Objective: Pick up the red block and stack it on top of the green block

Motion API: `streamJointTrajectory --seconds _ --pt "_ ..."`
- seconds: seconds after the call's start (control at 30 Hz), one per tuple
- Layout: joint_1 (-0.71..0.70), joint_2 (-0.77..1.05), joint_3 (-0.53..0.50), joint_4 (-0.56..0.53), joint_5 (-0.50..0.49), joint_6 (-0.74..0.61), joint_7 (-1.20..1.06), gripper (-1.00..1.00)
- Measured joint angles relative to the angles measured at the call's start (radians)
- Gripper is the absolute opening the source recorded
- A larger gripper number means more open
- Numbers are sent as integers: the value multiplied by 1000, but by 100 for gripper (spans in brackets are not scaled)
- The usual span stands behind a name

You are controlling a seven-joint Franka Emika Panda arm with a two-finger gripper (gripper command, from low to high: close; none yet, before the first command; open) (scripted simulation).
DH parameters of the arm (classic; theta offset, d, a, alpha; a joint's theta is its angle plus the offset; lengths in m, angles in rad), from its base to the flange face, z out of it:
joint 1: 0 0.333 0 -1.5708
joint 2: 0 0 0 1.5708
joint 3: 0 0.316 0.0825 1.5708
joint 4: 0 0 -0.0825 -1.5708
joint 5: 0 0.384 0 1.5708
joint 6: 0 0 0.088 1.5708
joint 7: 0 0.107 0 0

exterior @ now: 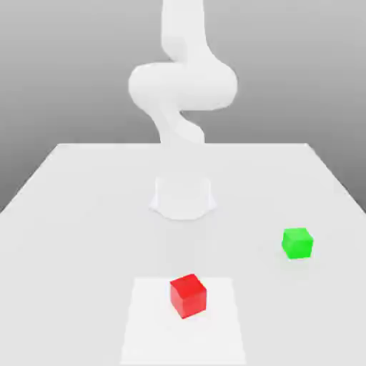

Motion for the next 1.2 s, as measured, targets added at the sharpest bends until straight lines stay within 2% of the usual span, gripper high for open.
streamJointTrajectory --seconds 0.6,0.83,0.87,1.07,1.2 --pt "104 671 -82 -420 4 415 -409 0" --pt "76 924 -38 -416 63 621 -479 0" --pt "68 951 -29 -412 70 644 -484 -100" --pt "63 964 -23 -410 70 654 -484 -100" --pt "73 865 -42 -424 36 570 -459 -100"
